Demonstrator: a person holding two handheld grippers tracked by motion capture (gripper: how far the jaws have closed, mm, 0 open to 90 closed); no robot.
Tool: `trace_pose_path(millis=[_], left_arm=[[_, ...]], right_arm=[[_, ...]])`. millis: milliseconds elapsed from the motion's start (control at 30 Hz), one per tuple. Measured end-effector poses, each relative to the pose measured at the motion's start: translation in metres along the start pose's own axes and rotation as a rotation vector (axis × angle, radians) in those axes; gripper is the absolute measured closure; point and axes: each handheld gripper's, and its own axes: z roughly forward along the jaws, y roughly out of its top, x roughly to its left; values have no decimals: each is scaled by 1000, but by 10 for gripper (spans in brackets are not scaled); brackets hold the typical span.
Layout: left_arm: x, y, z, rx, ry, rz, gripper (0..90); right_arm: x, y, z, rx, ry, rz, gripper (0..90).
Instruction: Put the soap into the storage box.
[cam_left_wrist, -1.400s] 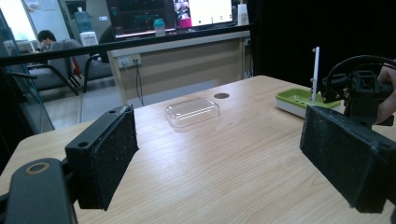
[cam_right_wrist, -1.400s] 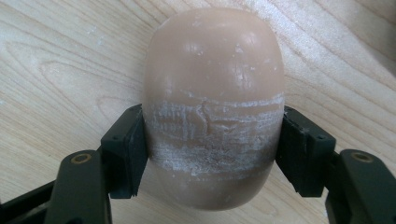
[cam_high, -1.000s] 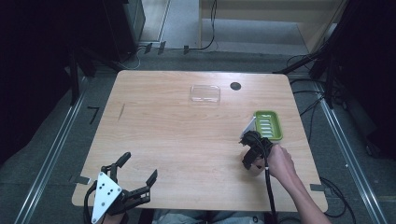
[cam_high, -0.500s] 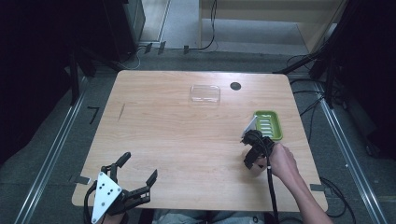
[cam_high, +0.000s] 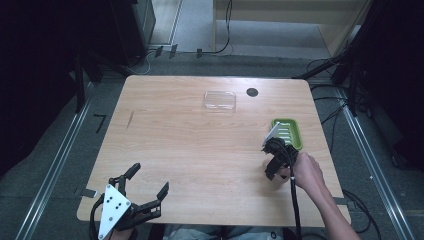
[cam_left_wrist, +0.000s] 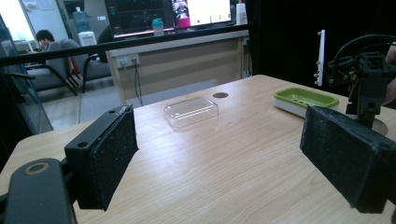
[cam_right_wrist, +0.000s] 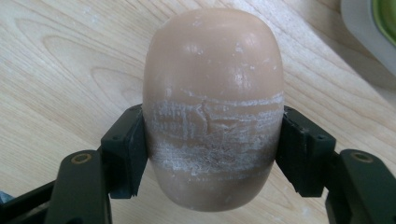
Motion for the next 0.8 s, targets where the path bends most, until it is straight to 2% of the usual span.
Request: trace_pose_path(millis=[800], left_arm=[[0,0,0,0,-6,5,116]], right_arm=[[-19,-7,-15,-10,0,33,336]])
